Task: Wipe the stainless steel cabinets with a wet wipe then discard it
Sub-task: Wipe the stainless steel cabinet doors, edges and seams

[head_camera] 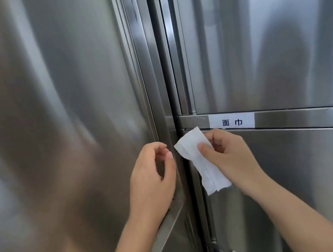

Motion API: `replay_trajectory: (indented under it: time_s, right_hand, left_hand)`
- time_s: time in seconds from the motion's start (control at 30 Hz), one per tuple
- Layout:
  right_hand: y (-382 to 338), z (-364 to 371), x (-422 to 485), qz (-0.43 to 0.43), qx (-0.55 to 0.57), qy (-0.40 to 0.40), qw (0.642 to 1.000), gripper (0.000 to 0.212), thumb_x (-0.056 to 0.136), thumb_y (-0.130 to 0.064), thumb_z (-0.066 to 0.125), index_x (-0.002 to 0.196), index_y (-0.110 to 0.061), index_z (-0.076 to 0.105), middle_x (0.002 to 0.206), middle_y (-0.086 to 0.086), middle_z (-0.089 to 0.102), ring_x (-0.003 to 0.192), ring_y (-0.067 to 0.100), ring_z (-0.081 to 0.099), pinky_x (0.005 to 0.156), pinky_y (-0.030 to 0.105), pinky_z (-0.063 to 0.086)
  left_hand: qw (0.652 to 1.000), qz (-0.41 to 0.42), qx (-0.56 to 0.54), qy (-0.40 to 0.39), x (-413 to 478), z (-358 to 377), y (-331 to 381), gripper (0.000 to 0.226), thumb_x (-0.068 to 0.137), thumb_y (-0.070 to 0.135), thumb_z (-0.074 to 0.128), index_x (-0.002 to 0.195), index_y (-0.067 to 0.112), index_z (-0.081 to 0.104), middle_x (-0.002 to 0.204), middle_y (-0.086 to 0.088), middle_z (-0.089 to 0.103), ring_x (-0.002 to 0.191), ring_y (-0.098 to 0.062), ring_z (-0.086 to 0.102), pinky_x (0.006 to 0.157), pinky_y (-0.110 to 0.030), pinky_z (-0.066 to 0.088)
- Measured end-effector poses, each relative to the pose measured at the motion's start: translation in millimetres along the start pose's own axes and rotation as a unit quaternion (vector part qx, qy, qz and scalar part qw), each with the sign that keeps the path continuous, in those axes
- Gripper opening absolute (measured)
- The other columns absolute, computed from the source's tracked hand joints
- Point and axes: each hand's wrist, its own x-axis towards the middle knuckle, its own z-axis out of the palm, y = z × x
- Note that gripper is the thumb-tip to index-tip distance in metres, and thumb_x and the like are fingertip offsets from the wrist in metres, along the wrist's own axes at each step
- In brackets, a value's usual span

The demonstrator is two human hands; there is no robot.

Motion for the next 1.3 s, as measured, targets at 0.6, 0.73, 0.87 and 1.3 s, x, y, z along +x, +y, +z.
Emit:
replay_trajectory:
  time_s: [0.6, 0.73, 0.87, 1.3]
  right_hand:
    - [-32, 44, 172, -0.188, 0.145, -0.175, 0.956, 0.011, 0.087, -0.014, 0.055, 0.080, -0.020, 0.060, 0.078, -0.001, 0.063, 0.072, 0.012, 0.058, 0.055, 0.017, 0.044]
    - [-60, 64, 200, -0.225, 0.184, -0.174, 0.941, 0.010, 0.087, -0.012, 0.055, 0.081, -0.018, 0.060, 0.077, -0.001, 0.063, 0.071, 0.011, 0.056, 0.054, 0.013, 0.041]
    - [-80, 74, 221, -0.262, 0.199, -0.147, 0.933, 0.011, 0.087, -0.012, 0.055, 0.079, -0.017, 0.059, 0.072, 0.002, 0.061, 0.060, 0.009, 0.050, 0.051, 0.012, 0.037]
    - [-125, 95, 255, -0.376, 0.230, -0.057, 0.896, 0.017, 0.089, -0.010, 0.059, 0.095, -0.025, 0.053, 0.086, -0.017, 0.055, 0.081, 0.009, 0.054, 0.068, 0.007, 0.039]
  left_hand:
    - [0.913, 0.071, 0.356, 0.186, 119, -25, 25, 0.029, 0.084, 0.018, 0.048, 0.108, 0.002, 0.055, 0.102, 0.001, 0.053, 0.093, -0.007, 0.046, 0.080, -0.009, 0.032]
    - [0.859, 0.130, 0.456, 0.195, 142, -42, 45, 0.033, 0.083, 0.018, 0.041, 0.103, -0.002, 0.058, 0.106, -0.012, 0.059, 0.095, -0.022, 0.053, 0.083, -0.019, 0.036]
    - [0.811, 0.180, 0.525, 0.185, 165, -54, 66, 0.034, 0.080, 0.017, 0.041, 0.100, -0.002, 0.061, 0.109, -0.014, 0.062, 0.095, -0.032, 0.059, 0.081, -0.030, 0.041]
    - [0.688, 0.188, 0.680, 0.172, 220, -90, 73, 0.048, 0.080, 0.016, 0.039, 0.121, -0.001, 0.058, 0.137, -0.017, 0.049, 0.129, -0.034, 0.043, 0.098, -0.054, 0.037]
